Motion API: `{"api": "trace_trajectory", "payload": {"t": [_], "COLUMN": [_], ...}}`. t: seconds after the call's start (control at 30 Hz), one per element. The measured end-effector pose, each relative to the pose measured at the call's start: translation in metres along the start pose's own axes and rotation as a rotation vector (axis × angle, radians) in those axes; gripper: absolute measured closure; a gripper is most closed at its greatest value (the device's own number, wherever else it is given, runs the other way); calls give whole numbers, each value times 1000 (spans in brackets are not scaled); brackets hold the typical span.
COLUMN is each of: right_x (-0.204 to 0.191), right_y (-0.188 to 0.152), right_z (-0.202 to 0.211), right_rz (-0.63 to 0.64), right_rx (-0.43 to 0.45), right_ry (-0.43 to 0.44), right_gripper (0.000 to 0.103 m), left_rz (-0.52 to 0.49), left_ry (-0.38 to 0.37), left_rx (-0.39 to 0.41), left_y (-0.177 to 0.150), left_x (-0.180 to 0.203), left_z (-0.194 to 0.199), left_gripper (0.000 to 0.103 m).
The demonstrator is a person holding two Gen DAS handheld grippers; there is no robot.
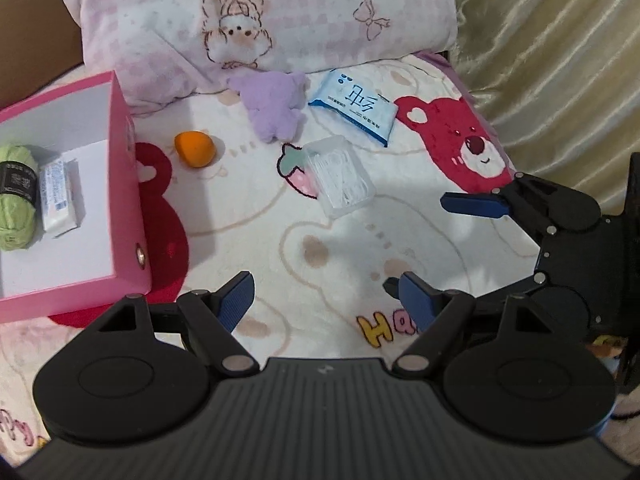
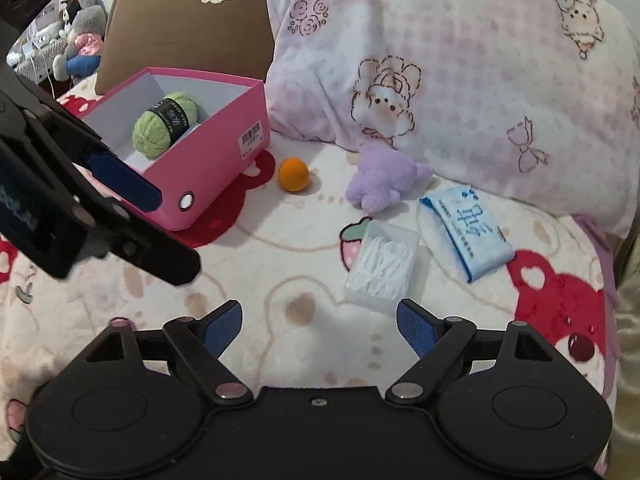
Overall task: Organize objects
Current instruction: 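Move the left tool toward the clear plastic cotton-swab container, then lower the left tool over the clear container and close on it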
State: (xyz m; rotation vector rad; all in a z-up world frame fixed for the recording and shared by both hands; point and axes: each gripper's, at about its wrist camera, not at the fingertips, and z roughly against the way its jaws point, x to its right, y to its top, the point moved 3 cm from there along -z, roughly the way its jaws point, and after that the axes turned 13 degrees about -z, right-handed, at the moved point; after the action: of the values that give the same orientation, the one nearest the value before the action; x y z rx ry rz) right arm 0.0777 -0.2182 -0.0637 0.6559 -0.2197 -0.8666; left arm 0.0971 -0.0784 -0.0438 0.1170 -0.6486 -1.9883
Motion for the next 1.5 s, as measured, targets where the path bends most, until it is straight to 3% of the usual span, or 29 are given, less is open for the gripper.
{"api": "trace_trajectory", "payload": {"t": [0.23,0.37,0.5,0.73,0.93,1.03,1.17,1.33,1.5], "right_x": [10,34,57,54,42,43,45,48,52], "right_y": [-6,-25,-36,-41,-37,-37,-36,-33,-38], "right_z": [-28,-55,-74,-96,-106,-108,-111,-106,-109], "right_rz": [-6,-123,-239,-191,-90,-85,-88,-101,-97], "right_rx": [71,86,89,138,212,223,226,245,192], "right_ry": [5,124,114,43,-35,-41,-55,-57,-48], "right_gripper": [15,15,15,16,16,16,16,21,28], "left_rz": [38,-11,-5,-13,39,53,42,65,147], "left_ry": [-38,-35,-27,4,2,-26,-48,-115,-210], "left_rx": [63,103,120,145,111,141,183,198,191], "left_y": [10,14,16,15,11,11,17,21,19], "left_x": [2,7,5,-1,-15,-18,-14,-9,-13], "left_z": [-32,-49,-67,-108,-137,-140,-147,-157,-159], "left_gripper": [24,26,26,28,42,43,54,72,74]}}
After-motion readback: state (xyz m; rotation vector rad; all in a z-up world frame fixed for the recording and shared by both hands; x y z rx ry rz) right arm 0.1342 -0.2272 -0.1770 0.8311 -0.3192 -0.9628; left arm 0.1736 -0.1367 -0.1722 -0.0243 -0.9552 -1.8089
